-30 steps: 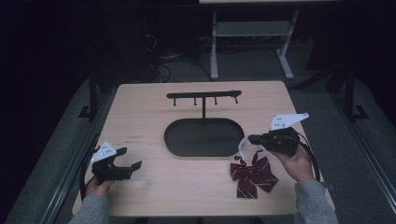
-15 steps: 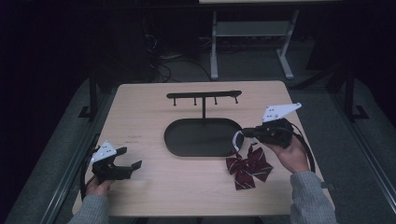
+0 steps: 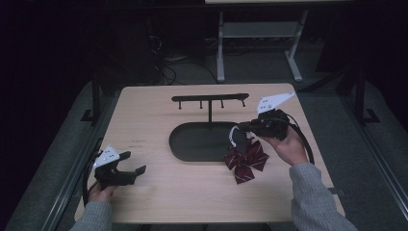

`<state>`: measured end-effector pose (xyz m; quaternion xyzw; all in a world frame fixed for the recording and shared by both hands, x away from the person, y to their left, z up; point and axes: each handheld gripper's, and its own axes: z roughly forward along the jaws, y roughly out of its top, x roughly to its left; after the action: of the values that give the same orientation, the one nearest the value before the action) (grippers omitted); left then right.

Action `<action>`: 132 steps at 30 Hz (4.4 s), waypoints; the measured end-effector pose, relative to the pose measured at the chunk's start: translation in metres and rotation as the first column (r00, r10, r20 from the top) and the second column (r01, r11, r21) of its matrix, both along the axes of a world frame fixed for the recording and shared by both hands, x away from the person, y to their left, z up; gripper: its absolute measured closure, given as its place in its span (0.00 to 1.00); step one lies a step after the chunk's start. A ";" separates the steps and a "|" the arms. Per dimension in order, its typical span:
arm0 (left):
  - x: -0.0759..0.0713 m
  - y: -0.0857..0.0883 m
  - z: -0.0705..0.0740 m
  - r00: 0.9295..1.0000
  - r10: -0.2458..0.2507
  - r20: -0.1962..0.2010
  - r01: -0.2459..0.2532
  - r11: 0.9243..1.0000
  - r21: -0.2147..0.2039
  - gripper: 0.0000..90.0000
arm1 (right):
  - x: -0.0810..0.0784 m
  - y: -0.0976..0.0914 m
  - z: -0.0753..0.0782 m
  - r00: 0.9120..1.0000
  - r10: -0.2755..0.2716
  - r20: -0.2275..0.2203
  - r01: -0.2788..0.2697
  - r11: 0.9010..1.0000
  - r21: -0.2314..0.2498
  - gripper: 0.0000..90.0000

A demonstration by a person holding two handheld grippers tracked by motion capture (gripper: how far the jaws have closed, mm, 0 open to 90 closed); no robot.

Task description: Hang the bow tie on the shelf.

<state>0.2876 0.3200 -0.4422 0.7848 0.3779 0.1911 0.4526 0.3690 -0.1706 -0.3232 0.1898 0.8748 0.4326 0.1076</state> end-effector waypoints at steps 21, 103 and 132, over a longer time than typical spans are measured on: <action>-0.001 0.002 0.002 1.000 -0.001 -0.001 0.001 1.000 0.010 0.14 | 0.033 0.025 0.021 1.000 0.016 -0.001 -0.016 1.000 0.005 0.98; -0.002 0.000 0.001 1.000 -0.014 -0.008 0.014 1.000 -0.003 0.14 | 0.089 0.036 0.027 0.997 -0.056 -0.052 0.054 0.998 -0.041 0.91; -0.002 0.000 0.002 1.000 -0.013 -0.002 0.013 1.000 0.004 0.14 | 0.073 0.030 0.024 0.997 -0.024 -0.067 0.023 1.000 -0.014 0.85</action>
<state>0.2853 0.3201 -0.4400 0.7882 0.3729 0.1881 0.4520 0.4417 -0.1404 -0.2989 0.2140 0.8784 0.4189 0.0844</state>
